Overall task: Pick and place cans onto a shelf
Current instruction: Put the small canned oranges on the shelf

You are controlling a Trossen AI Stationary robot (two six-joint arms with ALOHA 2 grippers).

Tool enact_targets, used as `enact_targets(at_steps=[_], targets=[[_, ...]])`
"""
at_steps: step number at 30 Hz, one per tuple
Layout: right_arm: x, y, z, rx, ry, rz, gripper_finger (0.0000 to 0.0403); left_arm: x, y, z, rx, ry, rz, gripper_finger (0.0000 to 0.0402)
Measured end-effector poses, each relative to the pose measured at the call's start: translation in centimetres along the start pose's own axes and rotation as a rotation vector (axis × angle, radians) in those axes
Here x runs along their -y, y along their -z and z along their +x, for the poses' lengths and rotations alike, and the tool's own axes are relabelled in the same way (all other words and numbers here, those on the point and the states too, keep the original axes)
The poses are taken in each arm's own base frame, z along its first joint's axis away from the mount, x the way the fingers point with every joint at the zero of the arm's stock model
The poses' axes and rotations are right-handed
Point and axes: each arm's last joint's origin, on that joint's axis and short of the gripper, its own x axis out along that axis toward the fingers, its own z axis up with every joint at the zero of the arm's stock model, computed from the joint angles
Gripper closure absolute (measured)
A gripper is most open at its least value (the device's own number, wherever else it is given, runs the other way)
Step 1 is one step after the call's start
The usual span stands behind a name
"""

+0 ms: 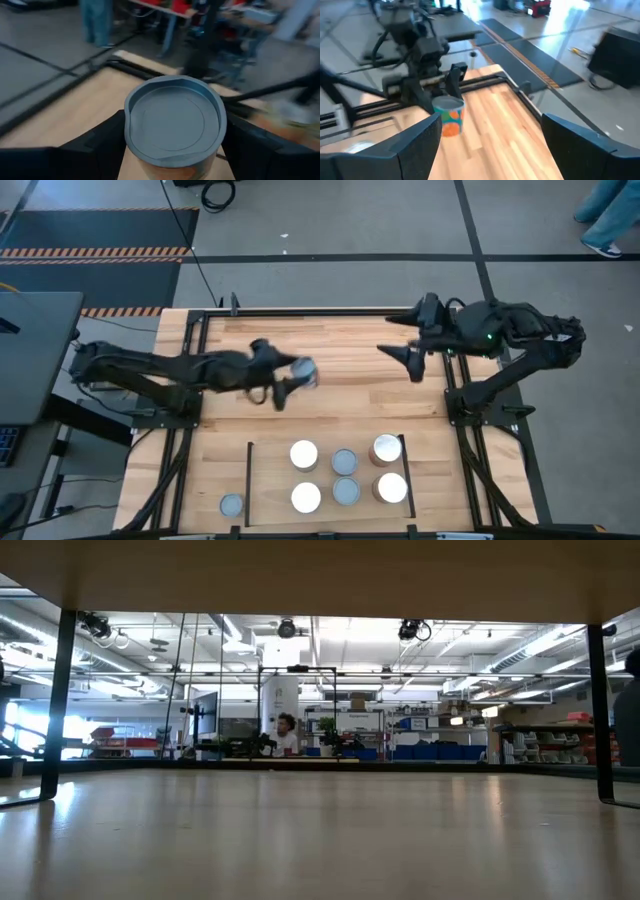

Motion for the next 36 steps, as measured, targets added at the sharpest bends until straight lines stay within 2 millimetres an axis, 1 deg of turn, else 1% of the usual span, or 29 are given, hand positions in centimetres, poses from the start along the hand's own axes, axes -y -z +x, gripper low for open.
enact_targets(at_steps=[5, 7, 10, 13, 16, 18, 20, 23, 26, 29, 33, 36], targets=[[-2.3, 0.3, -1.2, 0.078, -0.063, -0.015, 0.0055, 3.2, -0.2, -4.0, 0.016, 0.182, -0.096, 0.0121], [-3.1, 0.5, -2.0, 0.132, -0.096, 0.019, 0.0055, 4.4, -0.1, -5.5, 0.011, 0.253, -0.113, 0.0121], [-4.2, 1.4, -2.9, 0.170, -0.136, 0.082, 0.0055, 6.0, -0.2, -7.6, 0.013, 0.325, -0.105, 0.0123], [-5.6, 3.0, -2.7, 0.162, -0.118, 0.140, 0.0055, 7.5, 0.2, -9.6, -0.020, 0.367, -0.037, 0.0124], [-7.1, 4.2, -2.1, 0.181, -0.087, 0.223, 0.0055, 8.4, 1.7, -11.4, -0.086, 0.347, 0.040, 0.0124], [-8.0, 4.5, -1.7, 0.212, -0.080, 0.292, 0.0055, 8.8, 2.8, -12.6, -0.126, 0.325, 0.051, 0.0124], [-8.9, 4.6, -1.4, 0.232, -0.087, 0.324, 0.0055, 9.4, 3.5, -13.4, -0.127, 0.316, 0.070, 0.0124], [-9.8, 4.4, -1.1, 0.270, -0.071, 0.352, 0.0055, 10.4, 4.5, -13.8, -0.132, 0.328, 0.145, 0.0124], [-10.1, 4.0, -0.9, 0.304, -0.069, 0.378, 0.0055, 11.4, 5.8, -13.5, -0.157, 0.334, 0.201, 0.0124], [-10.4, 4.0, -0.8, 0.308, -0.074, 0.383, 0.0055, 12.0, 6.9, -12.7, -0.193, 0.325, 0.242, 0.0124], [-10.4, 4.1, -0.8, 0.307, -0.073, 0.387, 0.0055, 11.9, 7.8, -11.2, -0.224, 0.248, 0.227, 0.0124], [-10.4, 4.1, -0.8, 0.307, -0.072, 0.388, 0.0055, 12.0, 8.4, -10.2, -0.244, 0.213, 0.257, 0.0124]])
